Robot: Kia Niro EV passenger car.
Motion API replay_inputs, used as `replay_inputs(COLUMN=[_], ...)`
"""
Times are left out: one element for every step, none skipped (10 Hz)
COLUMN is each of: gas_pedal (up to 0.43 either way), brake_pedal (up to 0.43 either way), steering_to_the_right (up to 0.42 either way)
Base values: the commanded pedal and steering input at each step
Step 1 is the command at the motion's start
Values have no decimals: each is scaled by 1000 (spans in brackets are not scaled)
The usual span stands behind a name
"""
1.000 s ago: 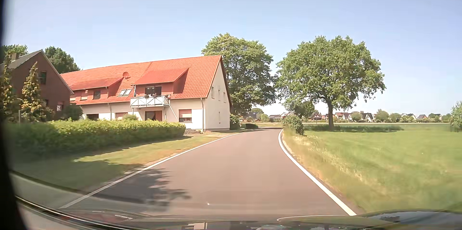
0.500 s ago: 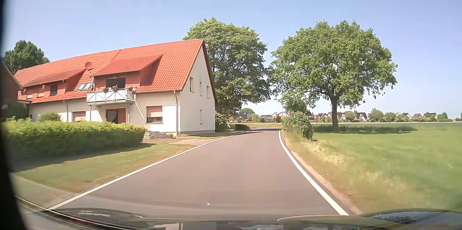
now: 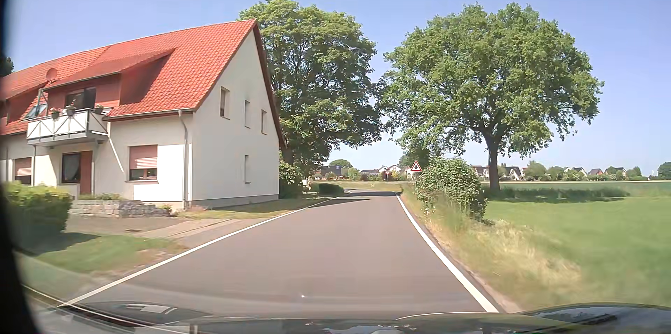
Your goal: Follow the waypoints while adhering to traffic rules and regulations
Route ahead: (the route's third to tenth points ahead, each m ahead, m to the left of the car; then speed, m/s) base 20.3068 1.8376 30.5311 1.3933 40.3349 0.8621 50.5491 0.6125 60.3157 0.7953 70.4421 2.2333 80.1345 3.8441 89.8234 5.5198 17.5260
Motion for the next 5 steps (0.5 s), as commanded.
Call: replay_inputs(gas_pedal=[248, 248, 240, 240, 240], brake_pedal=[0, 0, 0, 0, 0], steering_to_the_right=[22, 22, 21, 19, 15])
